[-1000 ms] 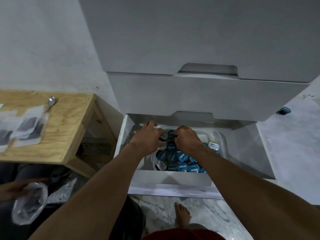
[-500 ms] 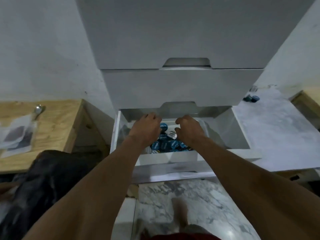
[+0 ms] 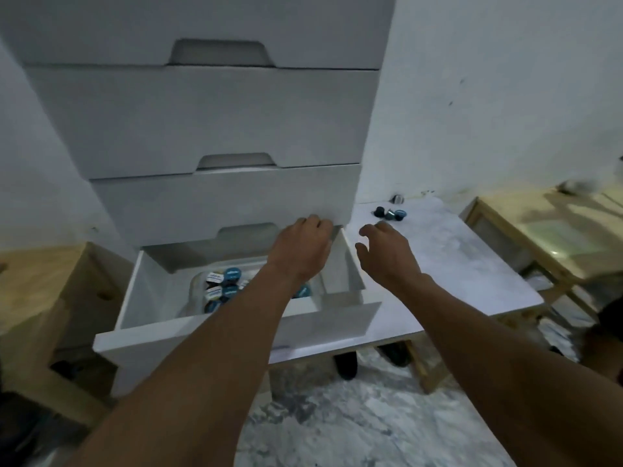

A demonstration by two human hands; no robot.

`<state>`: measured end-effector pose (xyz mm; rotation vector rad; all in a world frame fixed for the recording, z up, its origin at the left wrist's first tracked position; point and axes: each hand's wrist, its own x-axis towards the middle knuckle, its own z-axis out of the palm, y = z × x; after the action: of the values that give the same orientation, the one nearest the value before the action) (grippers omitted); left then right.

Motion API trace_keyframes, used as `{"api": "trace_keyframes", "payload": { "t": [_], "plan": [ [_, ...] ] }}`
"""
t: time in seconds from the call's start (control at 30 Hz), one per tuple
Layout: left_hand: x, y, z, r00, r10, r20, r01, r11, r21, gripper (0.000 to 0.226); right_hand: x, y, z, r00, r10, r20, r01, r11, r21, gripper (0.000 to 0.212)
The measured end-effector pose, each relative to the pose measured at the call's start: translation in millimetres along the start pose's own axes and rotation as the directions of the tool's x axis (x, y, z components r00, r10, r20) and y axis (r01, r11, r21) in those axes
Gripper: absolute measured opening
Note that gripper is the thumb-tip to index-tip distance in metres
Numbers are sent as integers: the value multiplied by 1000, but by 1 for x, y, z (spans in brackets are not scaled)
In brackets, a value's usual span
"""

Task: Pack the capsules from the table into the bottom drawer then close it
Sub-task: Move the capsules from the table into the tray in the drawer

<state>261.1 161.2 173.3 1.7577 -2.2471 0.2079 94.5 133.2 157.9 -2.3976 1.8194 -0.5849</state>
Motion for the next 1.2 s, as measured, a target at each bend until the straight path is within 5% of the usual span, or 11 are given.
{"api": "trace_keyframes", "payload": {
  "t": [0.47,1.2],
  "plan": [
    [76,207,23,997,8,-80,-7,1000,24,27,-26,205,-88,999,17,-48,-16,1000,24,37],
    [299,145,155,999,-26,39,28,998,-57,19,199,303,0,990,-12,137,13,1000,-5,32]
  ]
}}
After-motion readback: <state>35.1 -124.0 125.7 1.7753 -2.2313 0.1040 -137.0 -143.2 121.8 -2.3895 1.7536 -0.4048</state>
